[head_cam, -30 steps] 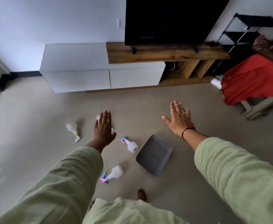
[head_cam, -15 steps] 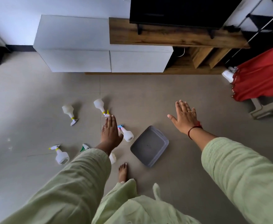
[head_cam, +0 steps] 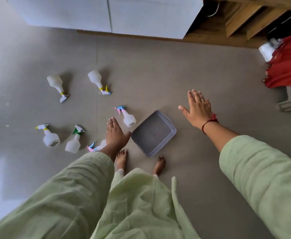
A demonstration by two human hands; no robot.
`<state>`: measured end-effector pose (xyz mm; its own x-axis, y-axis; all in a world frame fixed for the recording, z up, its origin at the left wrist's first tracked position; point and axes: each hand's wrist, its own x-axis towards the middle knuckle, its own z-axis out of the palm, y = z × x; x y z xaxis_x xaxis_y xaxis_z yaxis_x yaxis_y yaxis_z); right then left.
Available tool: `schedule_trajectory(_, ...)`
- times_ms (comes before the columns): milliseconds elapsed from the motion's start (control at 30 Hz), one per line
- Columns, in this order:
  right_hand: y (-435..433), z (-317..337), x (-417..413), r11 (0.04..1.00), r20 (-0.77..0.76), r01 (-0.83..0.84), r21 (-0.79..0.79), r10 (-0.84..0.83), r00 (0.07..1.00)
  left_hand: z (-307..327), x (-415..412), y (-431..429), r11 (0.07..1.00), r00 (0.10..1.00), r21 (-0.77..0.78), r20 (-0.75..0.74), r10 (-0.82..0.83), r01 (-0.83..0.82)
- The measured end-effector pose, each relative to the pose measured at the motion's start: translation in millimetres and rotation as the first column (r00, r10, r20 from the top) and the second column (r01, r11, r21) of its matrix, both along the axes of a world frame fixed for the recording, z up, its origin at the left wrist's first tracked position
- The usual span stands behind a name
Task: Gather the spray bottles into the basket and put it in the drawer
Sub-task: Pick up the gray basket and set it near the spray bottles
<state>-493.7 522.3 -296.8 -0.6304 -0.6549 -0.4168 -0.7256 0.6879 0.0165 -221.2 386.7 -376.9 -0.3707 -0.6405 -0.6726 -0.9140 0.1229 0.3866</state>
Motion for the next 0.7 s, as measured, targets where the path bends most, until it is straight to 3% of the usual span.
schedule_trajectory(500,26.4,-275.5,-61.8,0.984,0.193,-0.177,0.018,0.17,0.966,-223.7,-82.1,91.6,0.939,0.937,0.025,0.076,0.341,-0.343)
schedule_trajectory(700,40.7,-367.9,-79.5,0.978,0.223,-0.205,0.046,0.19,0.956,-302.0,-80.0,129.4,0.915,0.891,0.044,0.252,0.379,-0.402)
